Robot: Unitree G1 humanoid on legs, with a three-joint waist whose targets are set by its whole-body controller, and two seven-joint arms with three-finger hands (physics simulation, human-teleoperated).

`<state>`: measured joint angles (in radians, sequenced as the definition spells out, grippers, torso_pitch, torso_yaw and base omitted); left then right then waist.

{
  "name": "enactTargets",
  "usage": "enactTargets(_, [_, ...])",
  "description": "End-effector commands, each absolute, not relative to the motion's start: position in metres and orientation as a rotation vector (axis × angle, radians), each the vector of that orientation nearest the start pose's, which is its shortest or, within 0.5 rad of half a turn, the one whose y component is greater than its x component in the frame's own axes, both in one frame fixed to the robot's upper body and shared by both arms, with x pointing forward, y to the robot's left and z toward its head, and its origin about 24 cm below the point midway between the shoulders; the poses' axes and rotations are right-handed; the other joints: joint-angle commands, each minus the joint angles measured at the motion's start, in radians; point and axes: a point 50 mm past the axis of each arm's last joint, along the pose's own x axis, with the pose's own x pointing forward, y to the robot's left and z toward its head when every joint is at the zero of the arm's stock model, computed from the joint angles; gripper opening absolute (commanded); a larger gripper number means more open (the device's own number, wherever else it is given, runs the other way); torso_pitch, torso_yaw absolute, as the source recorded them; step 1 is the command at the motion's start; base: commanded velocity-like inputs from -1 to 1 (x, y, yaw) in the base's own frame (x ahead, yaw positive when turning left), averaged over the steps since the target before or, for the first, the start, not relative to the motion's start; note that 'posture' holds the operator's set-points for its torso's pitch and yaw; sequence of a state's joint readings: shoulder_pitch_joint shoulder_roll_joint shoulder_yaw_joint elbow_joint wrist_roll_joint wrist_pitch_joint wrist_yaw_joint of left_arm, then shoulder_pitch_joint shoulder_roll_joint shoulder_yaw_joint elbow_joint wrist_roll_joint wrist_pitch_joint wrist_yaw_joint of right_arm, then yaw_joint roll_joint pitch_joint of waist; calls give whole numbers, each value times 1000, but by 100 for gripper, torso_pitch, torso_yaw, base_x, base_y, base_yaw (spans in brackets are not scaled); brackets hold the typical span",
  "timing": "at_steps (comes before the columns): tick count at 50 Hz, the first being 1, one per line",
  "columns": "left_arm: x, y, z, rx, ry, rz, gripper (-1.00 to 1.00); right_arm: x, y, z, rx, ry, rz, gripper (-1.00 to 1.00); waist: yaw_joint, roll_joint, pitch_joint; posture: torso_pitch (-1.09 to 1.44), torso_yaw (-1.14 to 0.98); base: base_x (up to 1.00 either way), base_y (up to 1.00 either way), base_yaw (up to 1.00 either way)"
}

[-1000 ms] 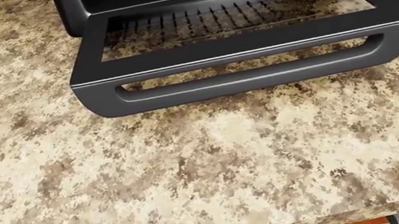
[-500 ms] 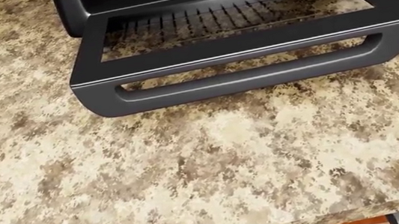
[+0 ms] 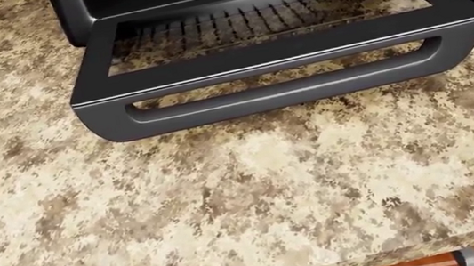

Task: Close the toaster oven door.

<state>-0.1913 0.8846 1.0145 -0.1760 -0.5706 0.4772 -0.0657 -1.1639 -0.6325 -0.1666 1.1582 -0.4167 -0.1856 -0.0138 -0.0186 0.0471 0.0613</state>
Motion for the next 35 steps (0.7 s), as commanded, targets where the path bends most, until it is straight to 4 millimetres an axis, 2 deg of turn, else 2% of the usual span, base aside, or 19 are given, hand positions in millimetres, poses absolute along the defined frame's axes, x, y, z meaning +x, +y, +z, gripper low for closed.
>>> enactTargets(1, [155, 400, 315, 194, -591, 607, 100, 394, -289, 281, -649, -317, -330, 100, 4, -1, -27, 0, 0, 0, 0, 0])
enactTargets(5, [155, 400, 315, 194, -592, 606, 100, 397, -286, 287, -507, -317, -307, 100, 2, 2, -27, 0, 0, 0, 0, 0])
enactTargets(12, [154, 400, 315, 194, -593, 607, 100, 398, -282, 294, -429, -330, -296, 100, -1, 8, -23, 0, 0, 0, 0, 0])
enactTargets(24, [154, 400, 316, 193, -593, 608, 100, 397, -274, 311, -386, -383, -286, 100, -6, 19, -15, 0, 0, 0, 0, 0])
enactTargets(35, [154, 400, 315, 193, -592, 607, 100, 395, -265, 334, -289, -454, -309, 100, -7, 22, -13, 0, 0, 0, 0, 0])
